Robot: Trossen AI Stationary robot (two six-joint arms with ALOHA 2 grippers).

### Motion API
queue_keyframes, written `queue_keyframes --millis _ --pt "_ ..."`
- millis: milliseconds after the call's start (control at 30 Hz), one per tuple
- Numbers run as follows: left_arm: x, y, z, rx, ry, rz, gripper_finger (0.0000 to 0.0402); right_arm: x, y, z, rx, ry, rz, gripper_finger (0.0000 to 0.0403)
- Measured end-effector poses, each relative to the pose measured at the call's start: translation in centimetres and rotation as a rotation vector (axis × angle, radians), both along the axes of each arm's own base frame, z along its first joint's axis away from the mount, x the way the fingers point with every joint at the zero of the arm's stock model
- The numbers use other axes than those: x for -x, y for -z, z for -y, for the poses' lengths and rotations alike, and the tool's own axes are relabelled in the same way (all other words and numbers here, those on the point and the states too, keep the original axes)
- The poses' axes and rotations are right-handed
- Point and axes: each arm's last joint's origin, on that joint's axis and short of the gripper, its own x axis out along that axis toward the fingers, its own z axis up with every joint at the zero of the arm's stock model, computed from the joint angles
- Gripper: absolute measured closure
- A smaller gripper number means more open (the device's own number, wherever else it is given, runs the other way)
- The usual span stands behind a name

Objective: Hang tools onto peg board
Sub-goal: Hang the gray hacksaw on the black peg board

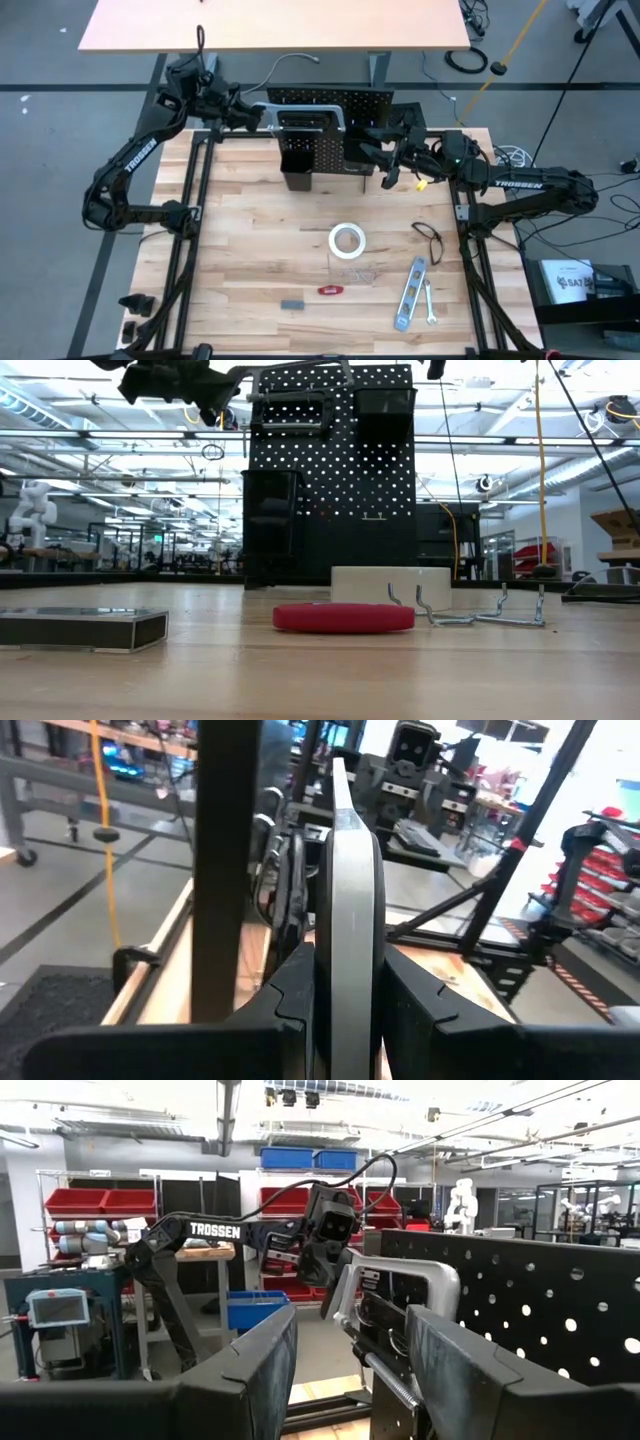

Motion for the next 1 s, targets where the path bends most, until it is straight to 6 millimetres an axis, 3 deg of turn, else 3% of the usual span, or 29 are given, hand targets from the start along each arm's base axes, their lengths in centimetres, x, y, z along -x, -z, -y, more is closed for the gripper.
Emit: queue_keyframes --millis 700,1000 --pt "-1.1 1.3 0.8 -0.030 -0.065 -0.110 0.0332 0.0 0.1 0.0 -0.003 -0.001 -0.013 0.0220" --pt "-1.6 0.0 1.3 -0.109 -0.081 -0.116 0.0332 0.0 0.1 0.0 -0.003 -0.001 -0.014 0.0220"
